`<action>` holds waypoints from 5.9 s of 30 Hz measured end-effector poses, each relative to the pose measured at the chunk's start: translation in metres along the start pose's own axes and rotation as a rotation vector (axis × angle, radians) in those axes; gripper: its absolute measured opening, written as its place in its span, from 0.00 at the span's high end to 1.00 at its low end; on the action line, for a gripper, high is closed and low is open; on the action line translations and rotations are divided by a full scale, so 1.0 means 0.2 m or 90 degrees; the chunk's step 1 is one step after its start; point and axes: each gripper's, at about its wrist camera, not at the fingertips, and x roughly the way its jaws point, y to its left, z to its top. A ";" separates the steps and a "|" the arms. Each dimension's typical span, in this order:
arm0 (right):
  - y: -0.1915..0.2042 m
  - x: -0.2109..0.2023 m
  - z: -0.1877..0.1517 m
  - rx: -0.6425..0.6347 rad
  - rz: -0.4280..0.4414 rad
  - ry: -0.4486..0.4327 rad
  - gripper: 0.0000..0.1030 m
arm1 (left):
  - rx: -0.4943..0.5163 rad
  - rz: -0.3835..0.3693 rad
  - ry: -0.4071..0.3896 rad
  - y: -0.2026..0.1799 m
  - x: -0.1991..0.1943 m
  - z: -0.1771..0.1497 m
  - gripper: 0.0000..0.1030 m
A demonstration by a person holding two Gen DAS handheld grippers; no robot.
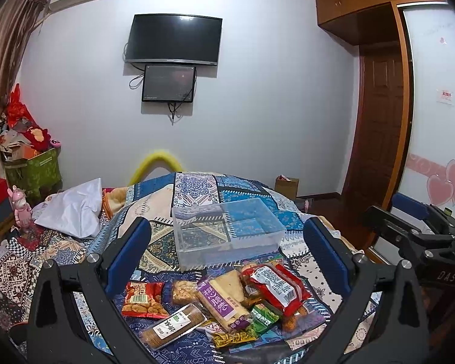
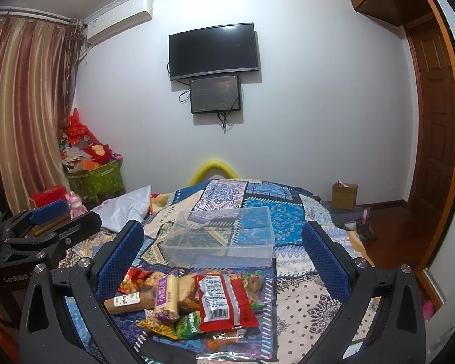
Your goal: Organize snacks
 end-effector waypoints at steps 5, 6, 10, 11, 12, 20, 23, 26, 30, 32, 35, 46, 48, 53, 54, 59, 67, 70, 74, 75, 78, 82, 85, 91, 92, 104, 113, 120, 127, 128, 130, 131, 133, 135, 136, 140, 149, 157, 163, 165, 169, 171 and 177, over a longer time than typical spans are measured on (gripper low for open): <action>0.00 0.00 0.00 0.002 0.001 -0.002 0.00 | 0.000 -0.001 0.000 0.00 0.00 0.00 0.01; 0.00 0.00 0.00 0.002 0.001 -0.002 0.00 | 0.001 0.000 0.000 -0.01 0.00 0.00 0.01; -0.01 0.00 -0.01 0.002 0.001 -0.002 0.00 | 0.000 -0.002 0.000 -0.01 0.00 0.00 0.01; -0.01 0.00 -0.01 0.002 0.001 -0.002 0.00 | 0.000 -0.002 0.000 -0.01 0.00 0.00 0.01; 0.00 0.00 -0.01 0.002 0.001 -0.002 0.00 | 0.000 -0.002 0.000 -0.01 0.00 0.00 0.01; 0.00 0.00 -0.01 0.002 0.001 -0.004 0.00 | 0.000 -0.003 0.002 -0.01 0.01 0.00 0.01; 0.00 0.00 -0.01 0.002 0.000 -0.004 0.00 | 0.000 -0.003 0.002 -0.02 0.01 0.00 0.01; 0.00 0.00 0.00 0.005 0.000 -0.004 0.00 | 0.000 -0.002 0.002 -0.01 0.01 0.00 0.01; -0.01 0.00 -0.01 0.008 0.002 -0.002 0.00 | -0.001 -0.002 0.004 -0.01 0.01 -0.01 0.01; 0.00 0.00 -0.01 0.008 0.002 -0.001 0.00 | -0.001 -0.003 0.007 -0.01 0.02 -0.01 0.01; -0.01 0.01 -0.01 0.009 0.002 0.001 0.00 | -0.001 -0.006 0.012 -0.01 0.03 -0.02 0.01; -0.01 0.11 -0.08 0.011 0.011 0.047 0.00 | -0.008 -0.013 0.054 0.03 0.12 -0.08 0.01; -0.02 0.15 -0.10 0.006 0.006 0.070 0.00 | -0.016 -0.014 0.071 0.05 0.16 -0.10 0.01; -0.05 0.27 -0.19 0.001 -0.015 0.137 0.00 | -0.025 0.000 0.132 0.11 0.29 -0.19 0.02; -0.05 0.30 -0.20 0.001 -0.016 0.150 0.00 | -0.031 0.008 0.147 0.12 0.32 -0.21 0.05; -0.08 0.42 -0.30 0.005 -0.002 0.218 0.02 | -0.051 0.014 0.229 0.19 0.47 -0.33 0.17; -0.10 0.55 -0.40 0.022 0.040 0.287 0.18 | -0.101 -0.016 0.322 0.22 0.66 -0.48 0.40; -0.11 0.59 -0.42 0.021 0.048 0.300 0.23 | -0.109 -0.025 0.342 0.20 0.71 -0.51 0.43; -0.12 0.64 -0.45 0.029 0.066 0.321 0.28 | -0.119 -0.049 0.365 0.18 0.77 -0.54 0.43; -0.12 0.65 -0.46 0.034 0.072 0.328 0.29 | -0.120 -0.051 0.371 0.17 0.78 -0.55 0.43; -0.14 0.68 -0.48 0.049 0.089 0.339 0.31 | -0.129 -0.053 0.385 0.16 0.83 -0.57 0.43; -0.15 0.69 -0.49 0.059 0.103 0.346 0.31 | -0.125 -0.041 0.388 0.15 0.86 -0.58 0.43; -0.15 0.72 -0.50 0.064 0.118 0.362 0.30 | -0.127 -0.043 0.390 0.15 0.88 -0.59 0.43; -0.12 0.76 -0.52 0.050 0.111 0.378 0.29 | -0.154 -0.054 0.399 0.19 0.94 -0.61 0.43; -0.12 0.77 -0.52 0.053 0.108 0.382 0.31 | -0.157 -0.056 0.401 0.19 0.95 -0.61 0.43; -0.16 0.71 -0.45 0.075 0.088 0.353 0.37 | -0.125 -0.059 0.363 0.15 0.87 -0.53 0.54; -0.22 0.69 -0.29 0.090 0.079 0.301 0.37 | -0.101 -0.049 0.297 0.17 0.80 -0.32 0.54; -0.25 0.74 -0.11 0.093 0.066 0.245 0.37 | -0.096 -0.041 0.250 0.22 0.86 -0.13 0.54; -0.26 0.85 0.01 0.092 0.061 0.214 0.37 | -0.081 -0.019 0.219 0.25 0.98 0.02 0.54; -0.26 0.87 0.02 0.092 0.060 0.213 0.37 | -0.082 -0.018 0.221 0.26 1.01 0.04 0.54; -0.27 0.93 0.03 0.095 0.059 0.215 0.37 | -0.084 -0.011 0.225 0.29 1.08 0.05 0.54; -0.27 0.95 0.03 0.096 0.060 0.217 0.37 | -0.085 -0.008 0.228 0.30 1.11 0.05 0.54; -0.28 0.99 0.03 0.099 0.058 0.222 0.37 | -0.087 0.004 0.237 0.33 1.18 0.05 0.54; -0.28 1.06 0.02 0.100 0.056 0.232 0.37 | -0.086 0.011 0.250 0.34 1.25 0.04 0.54; -0.28 1.08 0.02 0.101 0.056 0.236 0.37 | -0.088 0.013 0.257 0.35 1.29 0.03 0.54; -0.28 1.20 -0.02 0.106 0.059 0.267 0.37 | -0.093 0.019 0.293 0.37 1.42 -0.04 0.54; -0.23 1.37 -0.15 0.086 0.062 0.333 0.37 | -0.036 0.035 0.352 0.32 1.65 -0.19 0.54; -0.20 1.49 -0.23 0.058 0.050 0.389 0.37 | -0.020 0.048 0.398 0.31 1.77 -0.29 0.58; -0.19 1.52 -0.26 0.037 0.041 0.413 0.37 | -0.024 0.045 0.417 0.31 1.80 -0.32 0.62; -0.18 1.52 -0.27 0.025 0.040 0.420 0.36 | -0.030 0.043 0.417 0.32 1.79 -0.32 0.62; -0.18 1.52 -0.27 0.019 0.037 0.429 0.36 | -0.041 0.036 0.414 0.33 1.75 -0.30 0.62; -0.18 1.50 -0.26 0.021 0.043 0.430 0.36 | -0.041 0.032 0.413 0.33 1.72 -0.28 0.61; -0.16 1.40 -0.19 0.012 0.047 0.411 0.36 | -0.042 0.023 0.393 0.33 1.59 -0.19 0.55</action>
